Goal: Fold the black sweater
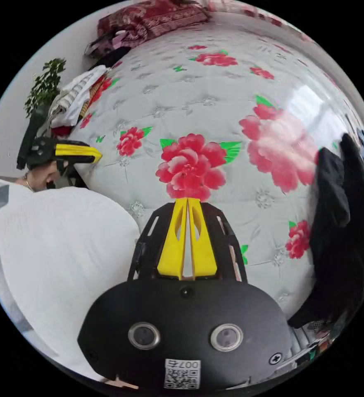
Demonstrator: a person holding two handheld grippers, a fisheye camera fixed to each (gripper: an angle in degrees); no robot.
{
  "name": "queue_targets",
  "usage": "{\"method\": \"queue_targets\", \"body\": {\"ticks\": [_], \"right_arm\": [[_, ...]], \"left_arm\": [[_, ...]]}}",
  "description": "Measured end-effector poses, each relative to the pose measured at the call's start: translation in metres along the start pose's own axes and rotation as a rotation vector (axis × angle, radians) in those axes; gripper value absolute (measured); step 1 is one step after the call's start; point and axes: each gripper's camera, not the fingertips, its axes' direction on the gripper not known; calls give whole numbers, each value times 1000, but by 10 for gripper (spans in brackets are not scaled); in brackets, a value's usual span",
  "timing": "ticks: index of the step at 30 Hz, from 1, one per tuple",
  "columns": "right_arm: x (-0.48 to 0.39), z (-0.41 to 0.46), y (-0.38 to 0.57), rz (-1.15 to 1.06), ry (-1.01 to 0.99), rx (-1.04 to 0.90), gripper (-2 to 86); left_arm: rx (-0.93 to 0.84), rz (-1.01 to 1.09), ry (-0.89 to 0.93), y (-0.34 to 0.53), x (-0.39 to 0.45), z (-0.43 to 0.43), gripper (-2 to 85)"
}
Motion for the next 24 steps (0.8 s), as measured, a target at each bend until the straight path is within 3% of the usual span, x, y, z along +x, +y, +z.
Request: {"method": "queue_targets", "body": {"ticks": [5, 8, 11, 15, 21, 24], "right_arm": [[124, -167, 73, 569, 383, 544, 64], [180, -233, 130, 917, 460, 752, 80], [208, -257, 153, 1033, 373, 813, 83], [183, -253, 114, 821, 407, 750, 84], [127, -198, -10, 424, 443, 484, 90], [113, -183, -64, 320, 457, 411, 90]], "left_arm": [[7, 49, -85, -10, 22, 16, -10], [-2, 35, -96, -16, 27, 25, -10], [-8, -6, -84, -22, 26, 33, -10], [3, -67, -65, -23, 23, 42, -10], [1, -168, -28, -21, 11, 52, -10], [94, -252, 44, -6, 4, 47, -10]]}}
